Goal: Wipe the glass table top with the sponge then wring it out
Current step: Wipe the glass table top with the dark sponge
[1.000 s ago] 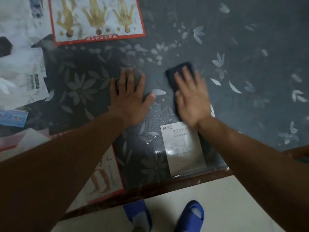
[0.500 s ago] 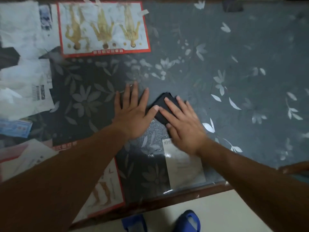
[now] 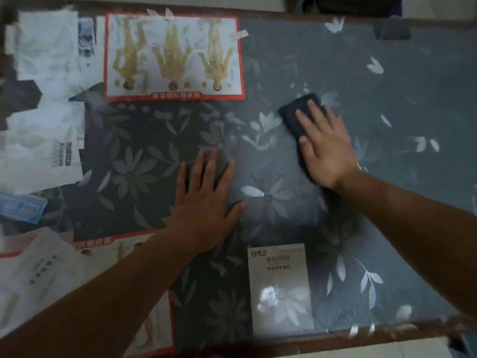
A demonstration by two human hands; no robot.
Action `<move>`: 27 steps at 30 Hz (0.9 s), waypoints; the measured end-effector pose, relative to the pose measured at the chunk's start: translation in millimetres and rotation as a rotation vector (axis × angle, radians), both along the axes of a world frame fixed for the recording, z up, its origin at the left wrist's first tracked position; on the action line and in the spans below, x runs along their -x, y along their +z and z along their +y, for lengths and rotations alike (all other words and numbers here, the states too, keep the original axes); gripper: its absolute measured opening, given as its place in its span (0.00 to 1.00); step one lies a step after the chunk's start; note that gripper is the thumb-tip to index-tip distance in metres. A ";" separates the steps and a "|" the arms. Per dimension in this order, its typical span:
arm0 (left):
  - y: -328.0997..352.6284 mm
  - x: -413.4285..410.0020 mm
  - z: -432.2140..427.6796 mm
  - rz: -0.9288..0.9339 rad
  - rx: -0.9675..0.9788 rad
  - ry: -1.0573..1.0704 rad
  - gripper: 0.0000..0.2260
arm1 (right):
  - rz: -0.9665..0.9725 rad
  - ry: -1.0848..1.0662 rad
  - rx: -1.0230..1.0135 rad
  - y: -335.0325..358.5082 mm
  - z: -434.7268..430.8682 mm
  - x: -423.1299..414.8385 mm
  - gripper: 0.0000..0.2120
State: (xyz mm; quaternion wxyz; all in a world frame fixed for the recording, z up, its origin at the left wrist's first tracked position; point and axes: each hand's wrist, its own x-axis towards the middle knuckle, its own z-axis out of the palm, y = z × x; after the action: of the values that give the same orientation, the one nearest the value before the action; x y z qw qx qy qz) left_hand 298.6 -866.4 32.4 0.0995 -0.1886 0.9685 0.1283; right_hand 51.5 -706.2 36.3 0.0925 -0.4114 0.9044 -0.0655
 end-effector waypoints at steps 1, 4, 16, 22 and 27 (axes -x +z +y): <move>1.8 -0.2 -0.3 0.020 -0.018 0.011 0.35 | -0.010 -0.165 0.011 0.2 -12.6 21.0 0.27; 7.8 7.3 -6.9 0.097 -0.055 0.054 0.32 | -0.030 -0.452 0.018 0.2 -57.7 46.6 0.28; -8.1 127.3 -125.5 0.086 0.117 0.167 0.35 | -0.031 -0.194 0.011 -2.1 -72.8 97.5 0.28; -10.5 129.2 -128.3 0.075 0.109 0.170 0.34 | 0.007 0.225 0.047 -3.1 -64.6 24.2 0.28; -11.6 129.5 -127.2 0.084 0.134 0.161 0.33 | 0.009 0.110 -0.016 0.6 -86.4 114.4 0.29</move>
State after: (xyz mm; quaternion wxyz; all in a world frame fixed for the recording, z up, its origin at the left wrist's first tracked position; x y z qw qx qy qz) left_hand 169.1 -993.6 20.9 0.0351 -0.2666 0.9599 0.0788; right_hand -62.9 -792.6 36.9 0.0950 -0.4602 0.8812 -0.0512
